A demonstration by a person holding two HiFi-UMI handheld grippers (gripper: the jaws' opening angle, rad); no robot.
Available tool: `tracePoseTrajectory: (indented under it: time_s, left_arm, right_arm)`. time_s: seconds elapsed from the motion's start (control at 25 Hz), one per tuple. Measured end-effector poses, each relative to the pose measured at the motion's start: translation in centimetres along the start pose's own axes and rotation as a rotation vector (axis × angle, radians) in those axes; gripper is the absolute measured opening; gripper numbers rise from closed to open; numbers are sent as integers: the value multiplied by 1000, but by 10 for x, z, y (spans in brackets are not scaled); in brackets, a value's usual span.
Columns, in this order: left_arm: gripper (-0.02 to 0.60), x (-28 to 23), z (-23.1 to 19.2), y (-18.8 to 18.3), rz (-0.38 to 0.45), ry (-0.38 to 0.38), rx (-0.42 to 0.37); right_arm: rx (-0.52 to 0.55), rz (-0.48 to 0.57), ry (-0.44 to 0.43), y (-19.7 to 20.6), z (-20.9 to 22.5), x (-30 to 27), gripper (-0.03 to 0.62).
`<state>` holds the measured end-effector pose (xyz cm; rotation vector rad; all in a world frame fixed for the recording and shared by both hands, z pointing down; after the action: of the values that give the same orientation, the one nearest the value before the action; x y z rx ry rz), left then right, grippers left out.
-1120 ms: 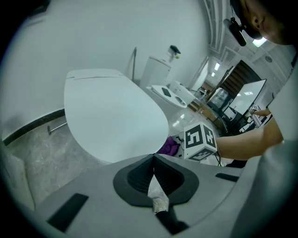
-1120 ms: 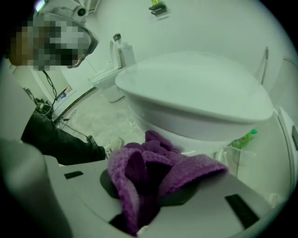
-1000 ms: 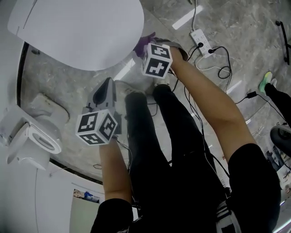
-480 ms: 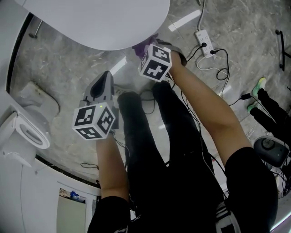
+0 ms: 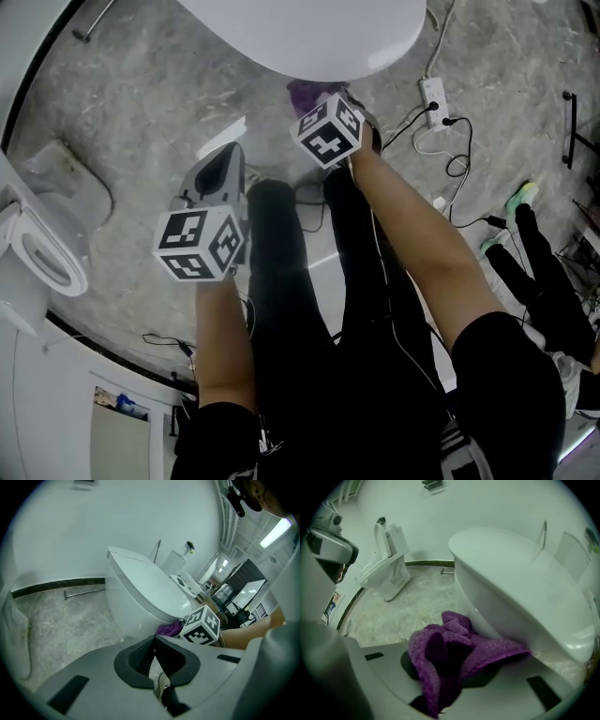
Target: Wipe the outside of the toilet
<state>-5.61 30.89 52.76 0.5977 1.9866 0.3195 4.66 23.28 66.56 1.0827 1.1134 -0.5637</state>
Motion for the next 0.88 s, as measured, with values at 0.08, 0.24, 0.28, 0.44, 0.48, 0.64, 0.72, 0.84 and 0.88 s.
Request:
tracePoseTrajectory:
  time_s: [0.08,0.24,0.28,0.44,0.48,0.64,0.72,0.84,0.88]
  left_arm:
    - [8,9,-17,1,-1,4,6]
    - [8,26,-50,8,-2,-2,29]
    - [8,30,-57,9,-3,-1,33]
    - [8,42,-85,15,-3,6,57]
    - [8,45,-92,17,-2,6,65]
    - [8,54,-118,21,0,10,90]
    - [8,61,-128,21,-1,13,98]
    - [8,72,-140,13,6,14,101]
    - [8,76,-145,9,11,14,100]
  right_arm:
    - [13,2,24,-16,-8,-5,109]
    - [17,2,113,-49,-16,-17,109]
    - [9,2,138,-56,-18,-20,109]
    - [-24,6,213,-81,-20,-31,109]
    - [-31,4,224,-86,-20,-34,109]
    - [-56,-32,266,-104,-20,-45,109]
    - [-75,-51,287,-112,-21,-49,109]
    - [-115,-60,307,-123,-18,-53,112]
    - [-132,-61,311,-126,-17,-53,114]
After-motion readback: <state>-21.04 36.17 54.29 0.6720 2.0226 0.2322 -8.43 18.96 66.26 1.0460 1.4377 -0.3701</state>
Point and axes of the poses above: the fingertips, and each gripper's own axes: x backward along the fingers, z to its right, y out of its underside, the point moved 1 cm from there along x, backward along the fingers, and after that the axes turned 5 degrees about x, right-handed, at the moved point
